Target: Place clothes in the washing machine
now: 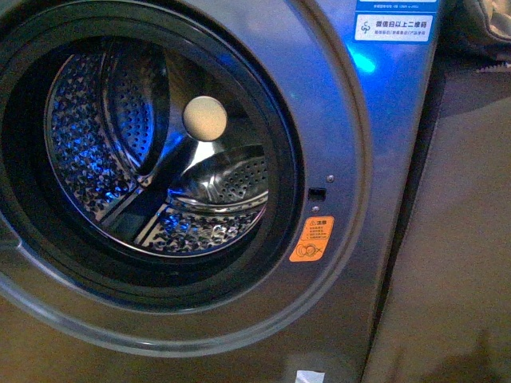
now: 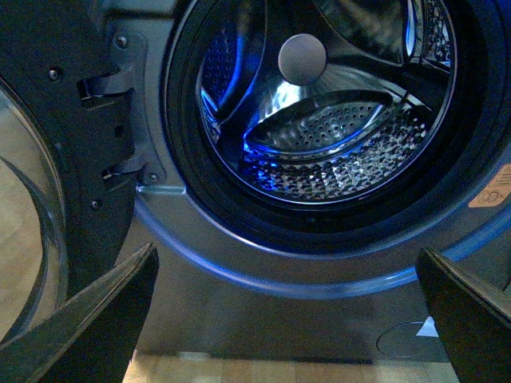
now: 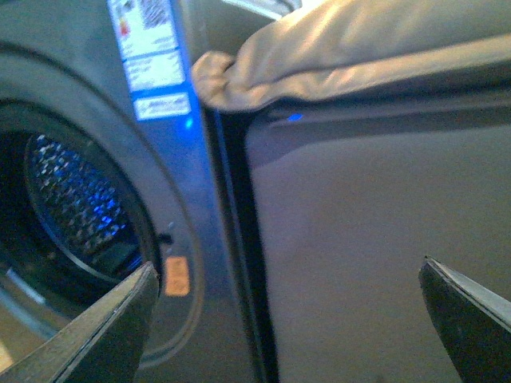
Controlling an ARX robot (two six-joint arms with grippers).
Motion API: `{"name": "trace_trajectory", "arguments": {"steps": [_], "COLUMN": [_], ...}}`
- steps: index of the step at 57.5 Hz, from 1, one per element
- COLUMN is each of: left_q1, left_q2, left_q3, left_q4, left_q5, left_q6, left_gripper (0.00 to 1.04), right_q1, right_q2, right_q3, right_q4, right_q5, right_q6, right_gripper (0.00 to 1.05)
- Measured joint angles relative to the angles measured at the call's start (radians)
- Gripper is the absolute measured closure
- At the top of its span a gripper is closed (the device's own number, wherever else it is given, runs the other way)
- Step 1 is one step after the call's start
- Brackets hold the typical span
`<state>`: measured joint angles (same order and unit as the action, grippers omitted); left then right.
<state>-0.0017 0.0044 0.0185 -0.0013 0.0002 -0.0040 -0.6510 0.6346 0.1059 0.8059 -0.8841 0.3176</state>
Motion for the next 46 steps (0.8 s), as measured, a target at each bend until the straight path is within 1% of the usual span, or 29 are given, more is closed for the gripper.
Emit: {"name": "trace_trajectory", "arguments": {"steps": [2,6,9,13,16,18,22,23,25,30,32,35,37,41,44,46], "left_q1": [0.0,0.0,0.0,0.0,0.0,0.0,0.0,0.0,0.0,0.0,0.0,0.0,0.0,0.0,0.0,0.0], "left_q2": [0.0,0.0,0.0,0.0,0.0,0.0,0.0,0.0,0.0,0.0,0.0,0.0,0.0,0.0,0.0,0.0], "left_q3": [0.0,0.0,0.0,0.0,0.0,0.0,0.0,0.0,0.0,0.0,0.0,0.0,0.0,0.0,0.0,0.0], "left_q4": [0.0,0.0,0.0,0.0,0.0,0.0,0.0,0.0,0.0,0.0,0.0,0.0,0.0,0.0,0.0,0.0], "left_q5": [0.0,0.0,0.0,0.0,0.0,0.0,0.0,0.0,0.0,0.0,0.0,0.0,0.0,0.0,0.0,0.0], "left_q6": [0.0,0.0,0.0,0.0,0.0,0.0,0.0,0.0,0.0,0.0,0.0,0.0,0.0,0.0,0.0,0.0], "left_gripper": [0.07,0.07,0.07,0.07,0.07,0.07,0.07,0.07,0.07,0.07,0.07,0.07,0.07,0.07,0.07,0.07], "right_q1": [-0.068,-0.166,-0.218,-0.267,-0.296,-0.309,-0.329,-0.331,-0.341,-0.353,-0.36,-0.366,-0.372,-0.38,-0.385,-0.387], "right_q2": [0.12,0.306,0.418,0.523,0.593,0.628,0.701,0.711,0.757,0.85,0.909,0.966,1.02,1.108,1.167,1.201], "right_q3": [0.05,0.142,0.204,0.276,0.336,0.378,0.477,0.491,0.551,0.653,0.71,0.754,0.792,0.846,0.881,0.896], "right_q4": [0.113,0.252,0.288,0.244,0.17,0.095,-0.1,-0.131,-0.266,-0.483,-0.607,-0.707,-0.799,-0.916,-0.964,-0.967], "right_q5": [-0.033,-0.071,-0.082,-0.083,-0.072,-0.059,-0.018,-0.014,0.008,0.055,0.079,0.105,0.131,0.172,0.208,0.228], "right_q6": [0.05,0.106,0.125,0.127,0.108,0.078,-0.029,-0.058,-0.135,-0.303,-0.393,-0.465,-0.548,-0.666,-0.729,-0.755], "right_gripper": [0.07,0.07,0.07,0.07,0.07,0.07,0.07,0.07,0.07,0.07,0.07,0.07,0.07,0.07,0.07,0.07]}}
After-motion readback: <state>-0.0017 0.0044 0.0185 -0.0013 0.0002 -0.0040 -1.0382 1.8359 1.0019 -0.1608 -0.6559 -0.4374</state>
